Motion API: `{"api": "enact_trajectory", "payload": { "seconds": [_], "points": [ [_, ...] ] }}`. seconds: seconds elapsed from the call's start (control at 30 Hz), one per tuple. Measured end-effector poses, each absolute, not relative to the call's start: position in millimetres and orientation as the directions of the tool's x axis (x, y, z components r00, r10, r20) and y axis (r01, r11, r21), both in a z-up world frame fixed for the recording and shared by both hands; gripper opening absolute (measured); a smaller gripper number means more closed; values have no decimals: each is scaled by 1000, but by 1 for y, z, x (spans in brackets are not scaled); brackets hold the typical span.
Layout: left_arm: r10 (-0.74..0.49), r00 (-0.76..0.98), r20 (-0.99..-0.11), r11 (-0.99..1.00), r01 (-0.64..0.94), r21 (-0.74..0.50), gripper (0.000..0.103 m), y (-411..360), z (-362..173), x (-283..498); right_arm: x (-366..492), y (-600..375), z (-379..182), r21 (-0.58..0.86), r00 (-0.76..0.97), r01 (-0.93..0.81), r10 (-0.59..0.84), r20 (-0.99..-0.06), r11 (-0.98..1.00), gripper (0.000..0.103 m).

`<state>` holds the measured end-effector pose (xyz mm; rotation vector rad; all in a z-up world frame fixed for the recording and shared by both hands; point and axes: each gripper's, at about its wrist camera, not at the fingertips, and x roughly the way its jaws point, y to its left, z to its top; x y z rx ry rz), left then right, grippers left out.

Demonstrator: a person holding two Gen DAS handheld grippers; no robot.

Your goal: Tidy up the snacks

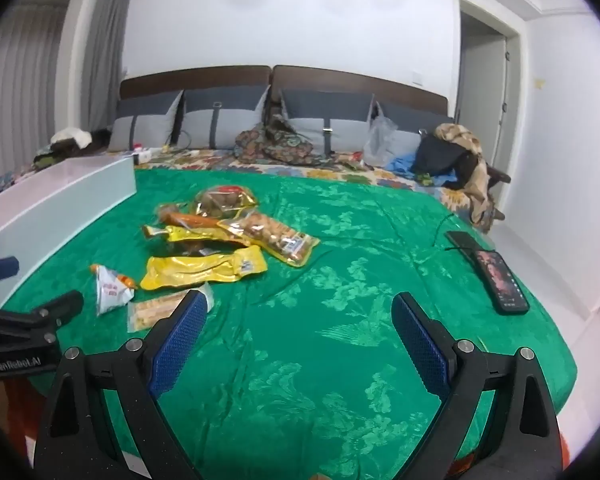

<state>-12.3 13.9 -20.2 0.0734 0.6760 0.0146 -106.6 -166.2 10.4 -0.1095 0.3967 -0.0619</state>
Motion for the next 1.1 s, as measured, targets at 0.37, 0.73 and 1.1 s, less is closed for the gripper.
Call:
{"api": "enact_trajectory", "payload": {
  "seconds": [0.37,0.73,1.1],
  "points": [
    [86,778,-622,994,-28,102,103,16,-24,-10,-84,-162,1,-144,930,17,-69,-361,989,96],
    [111,783,-612,992,-48,118,103,21,-20,-8,-82,-165,-1,-140,925,8,-61,-374,990,96],
    [117,778,-618,991,-55,119,103,22,-24,-7,-81,-162,-3,-150,924,-6,-52,-378,989,96]
  ]
}}
